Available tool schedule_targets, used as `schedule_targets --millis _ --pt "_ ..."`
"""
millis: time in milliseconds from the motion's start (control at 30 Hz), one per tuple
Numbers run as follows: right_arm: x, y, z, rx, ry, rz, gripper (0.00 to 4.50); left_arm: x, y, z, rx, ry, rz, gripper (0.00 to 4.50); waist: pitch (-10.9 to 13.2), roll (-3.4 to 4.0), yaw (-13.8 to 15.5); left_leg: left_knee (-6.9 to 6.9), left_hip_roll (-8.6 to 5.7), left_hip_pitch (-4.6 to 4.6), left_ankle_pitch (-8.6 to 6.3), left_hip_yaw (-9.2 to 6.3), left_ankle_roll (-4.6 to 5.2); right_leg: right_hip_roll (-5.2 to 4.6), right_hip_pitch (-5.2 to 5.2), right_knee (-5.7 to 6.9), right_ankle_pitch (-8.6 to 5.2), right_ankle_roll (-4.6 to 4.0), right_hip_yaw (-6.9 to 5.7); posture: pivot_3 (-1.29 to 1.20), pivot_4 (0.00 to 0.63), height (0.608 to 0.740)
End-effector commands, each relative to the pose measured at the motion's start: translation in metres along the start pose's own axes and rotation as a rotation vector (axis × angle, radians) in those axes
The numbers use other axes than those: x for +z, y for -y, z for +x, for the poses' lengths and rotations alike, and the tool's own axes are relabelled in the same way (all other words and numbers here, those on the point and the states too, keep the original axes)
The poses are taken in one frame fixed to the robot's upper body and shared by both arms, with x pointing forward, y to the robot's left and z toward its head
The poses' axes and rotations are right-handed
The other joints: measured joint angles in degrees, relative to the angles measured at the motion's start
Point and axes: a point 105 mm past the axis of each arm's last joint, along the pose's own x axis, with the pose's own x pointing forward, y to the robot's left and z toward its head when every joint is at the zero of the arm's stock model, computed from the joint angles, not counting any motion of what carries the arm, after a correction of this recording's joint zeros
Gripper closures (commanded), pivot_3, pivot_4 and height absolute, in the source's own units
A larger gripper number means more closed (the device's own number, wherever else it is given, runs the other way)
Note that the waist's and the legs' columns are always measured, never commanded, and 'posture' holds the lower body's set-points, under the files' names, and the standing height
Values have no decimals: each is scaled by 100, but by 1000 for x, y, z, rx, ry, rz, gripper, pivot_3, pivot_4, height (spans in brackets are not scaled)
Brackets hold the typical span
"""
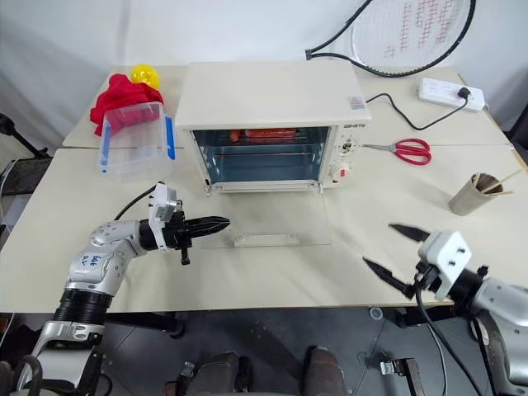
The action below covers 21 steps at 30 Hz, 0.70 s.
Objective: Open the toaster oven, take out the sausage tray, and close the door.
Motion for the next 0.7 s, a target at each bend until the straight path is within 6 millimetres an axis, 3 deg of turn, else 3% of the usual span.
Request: schedule_targets --millis 33,167,267,333,467,700 --pt "29 -9 29 29 95 -59 0 8 -4 -4 49 30 43 4474 0 0 -29 0 1 0 0 0 0 0 0 -1 0 0 0 0 150 740" --pt "43 -29 74 45 115 -70 0 5 -3 -10 75 37 85 4474 0 0 -47 -1 0 -5 0 -8 0 0 -5 0 0 0 0 0 150 740" --pt "62 -48 115 82 201 -61 0 11 2 -20 124 104 82 3875 -1 -1 -57 -1 0 -9 0 -7 0 -2 -8 0 0 0 -2 0 150 740" --pt "68 -54 135 81 222 -104 0 14 6 -26 155 123 100 3335 -1 -1 -75 -1 1 -9 0 -13 0 -2 -8 1 0 0 -3 0 150 740" --pt "62 -46 181 -17 168 -370 0 30 18 -55 298 218 145 2210 -1 -2 -140 -1 1 -10 0 -51 0 -9 -12 6 0 -1 -4 0 150 740" --pt "54 -27 221 -99 88 -609 0 46 27 -83 479 292 166 15 -1 -2 -216 -1 3 -15 0 -67 0 -25 -6 8 0 -1 -22 0 150 740"
